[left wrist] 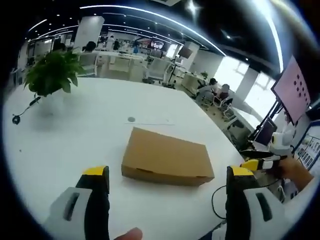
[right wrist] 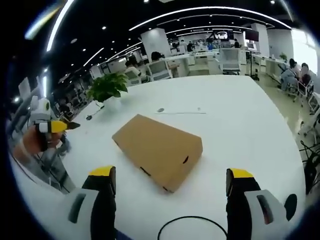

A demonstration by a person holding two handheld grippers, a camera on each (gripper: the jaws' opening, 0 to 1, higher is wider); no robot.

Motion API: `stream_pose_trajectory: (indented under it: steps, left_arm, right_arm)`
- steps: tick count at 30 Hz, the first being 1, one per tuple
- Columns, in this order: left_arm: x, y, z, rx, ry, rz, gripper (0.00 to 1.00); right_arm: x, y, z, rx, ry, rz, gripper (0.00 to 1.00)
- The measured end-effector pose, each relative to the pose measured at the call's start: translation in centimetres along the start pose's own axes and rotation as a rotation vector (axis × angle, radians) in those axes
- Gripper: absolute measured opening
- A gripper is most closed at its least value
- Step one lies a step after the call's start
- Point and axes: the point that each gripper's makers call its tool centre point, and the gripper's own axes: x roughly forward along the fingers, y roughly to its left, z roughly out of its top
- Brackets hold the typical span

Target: Operate the shoe box by opening the lid, removing the specified soft item, and placing it in the target area until the item is outside and the box remains undamaged.

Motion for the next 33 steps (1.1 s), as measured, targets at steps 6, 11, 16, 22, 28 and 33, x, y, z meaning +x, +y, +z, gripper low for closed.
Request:
stream_pose_trajectory:
  steps: [6,11,16,22,28,33]
  left_arm:
    - [-0.1,0.4,0.0,-0.002,-0.003,0.008,0.99]
    - [-0.3,0.5,0.3,0.008,-0.008,0.010,0.99]
    - [-0.4,0.7,0.2,0.005,-0.012,0.011,0.99]
    - [-0.5,0.8,0.0,0.007,-0.010,0.013,0.99]
    - [-0.6,1.0,0.2,0.012,-0.012,0.014,0.99]
    - [-0.6,1.4,0.3,0.015,-0.013,0.018,0.99]
  right_arm:
    - [0.4,0.5,0.4,-0.008,0.001,0.013,0.93]
    - [0.4,0.4,0.5,-0.013,0.004,0.011,0.93]
    - [0.5,0.5,0.3,-0.013,0.010,0.013,0.93]
    - [0.6,0.6,0.1,-0.011,0.014,0.015,0.93]
    - [0.6,0.7,0.0,-0.006,0.015,0.014,0.93]
    - [0.4,0.3,0.1,0.003,0.006,0.007,0.93]
